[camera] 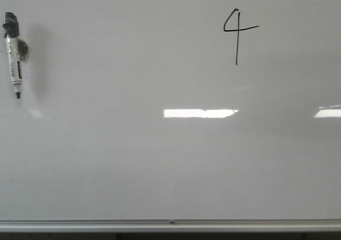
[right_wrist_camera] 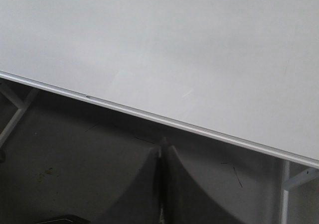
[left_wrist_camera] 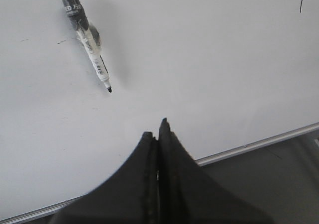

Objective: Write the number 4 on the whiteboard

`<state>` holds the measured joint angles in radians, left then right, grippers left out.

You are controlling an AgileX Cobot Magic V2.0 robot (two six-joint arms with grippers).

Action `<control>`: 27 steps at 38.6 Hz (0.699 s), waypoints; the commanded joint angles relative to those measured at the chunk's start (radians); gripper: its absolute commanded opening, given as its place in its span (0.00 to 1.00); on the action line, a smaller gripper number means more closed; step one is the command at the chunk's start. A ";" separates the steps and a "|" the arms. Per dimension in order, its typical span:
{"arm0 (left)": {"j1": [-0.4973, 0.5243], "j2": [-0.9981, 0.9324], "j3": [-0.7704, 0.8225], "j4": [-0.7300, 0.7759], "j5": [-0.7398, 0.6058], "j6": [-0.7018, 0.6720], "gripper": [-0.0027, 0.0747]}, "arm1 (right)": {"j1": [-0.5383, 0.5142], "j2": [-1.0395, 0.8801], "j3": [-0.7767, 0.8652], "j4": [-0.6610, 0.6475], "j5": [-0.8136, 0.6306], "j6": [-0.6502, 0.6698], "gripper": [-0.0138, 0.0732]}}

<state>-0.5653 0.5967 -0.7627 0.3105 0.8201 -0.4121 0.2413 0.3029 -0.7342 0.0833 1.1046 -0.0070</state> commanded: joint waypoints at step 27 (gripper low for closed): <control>0.570 -0.528 0.579 -0.495 -0.650 0.665 0.01 | -0.006 0.014 -0.025 -0.008 -0.071 -0.002 0.08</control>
<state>-0.0133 0.0670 -0.1991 -0.1693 0.3020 0.2493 0.2413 0.3029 -0.7342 0.0833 1.1046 -0.0070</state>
